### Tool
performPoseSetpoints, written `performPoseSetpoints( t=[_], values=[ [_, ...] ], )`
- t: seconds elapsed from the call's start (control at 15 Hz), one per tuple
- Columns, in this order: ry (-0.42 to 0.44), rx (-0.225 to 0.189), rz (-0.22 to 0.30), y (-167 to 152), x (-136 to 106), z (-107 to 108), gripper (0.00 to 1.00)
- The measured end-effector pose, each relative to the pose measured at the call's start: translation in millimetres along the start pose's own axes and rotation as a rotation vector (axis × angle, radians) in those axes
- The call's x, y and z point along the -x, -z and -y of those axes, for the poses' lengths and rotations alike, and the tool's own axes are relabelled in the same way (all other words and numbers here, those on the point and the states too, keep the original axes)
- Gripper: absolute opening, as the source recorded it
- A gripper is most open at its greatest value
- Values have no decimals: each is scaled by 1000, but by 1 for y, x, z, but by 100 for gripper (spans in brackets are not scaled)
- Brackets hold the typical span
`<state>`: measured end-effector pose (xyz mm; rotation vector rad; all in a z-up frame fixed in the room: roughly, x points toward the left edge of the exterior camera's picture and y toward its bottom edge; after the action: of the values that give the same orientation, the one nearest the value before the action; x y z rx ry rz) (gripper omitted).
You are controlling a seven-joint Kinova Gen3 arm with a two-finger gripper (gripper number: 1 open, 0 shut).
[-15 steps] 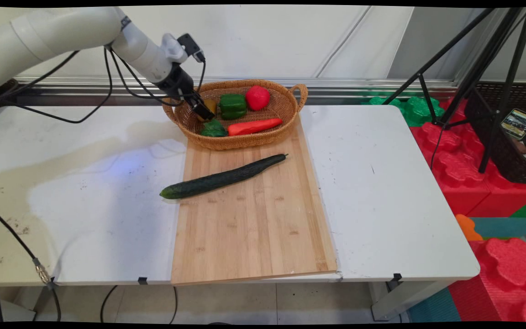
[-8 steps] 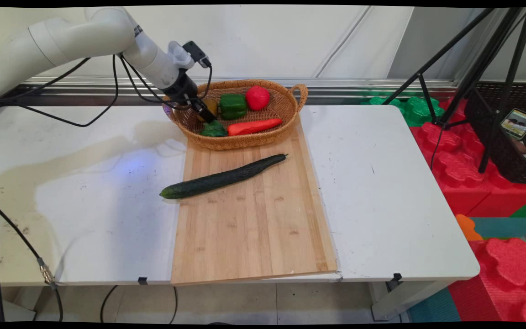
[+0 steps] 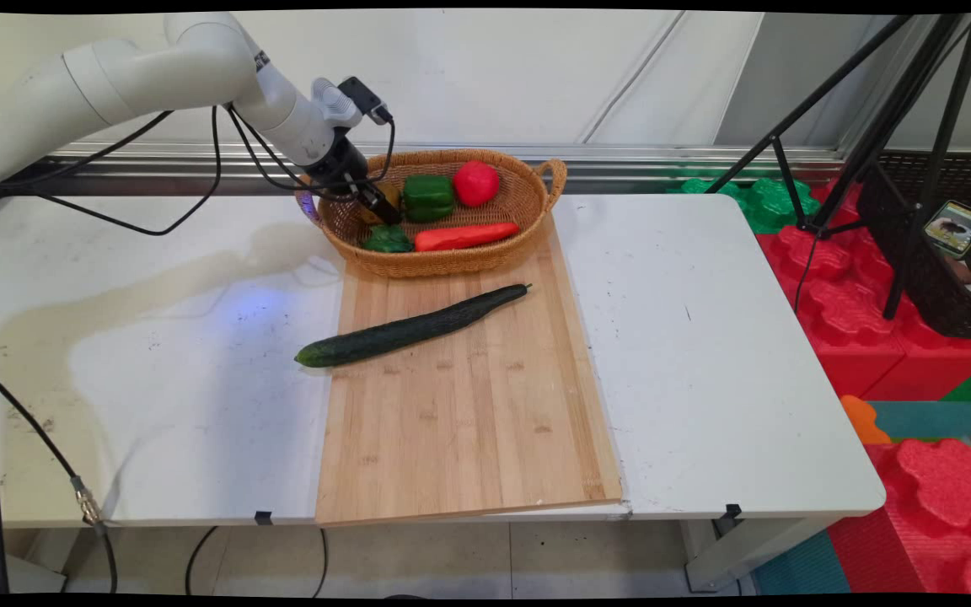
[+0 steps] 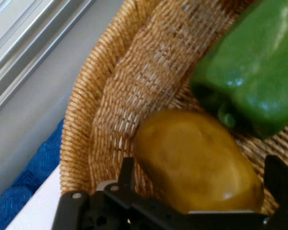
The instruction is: Pick up the potato from the vegetable basket
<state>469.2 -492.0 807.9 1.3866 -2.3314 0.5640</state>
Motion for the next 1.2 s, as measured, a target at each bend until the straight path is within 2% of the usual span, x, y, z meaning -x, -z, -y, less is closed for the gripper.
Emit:
performPoseSetpoints(
  t=[0.47, 1.2],
  values=[
    [10, -1, -26, 0, -3, -1, 100],
    [-34, 2, -42, 13, -1, -10, 100]
  ],
)
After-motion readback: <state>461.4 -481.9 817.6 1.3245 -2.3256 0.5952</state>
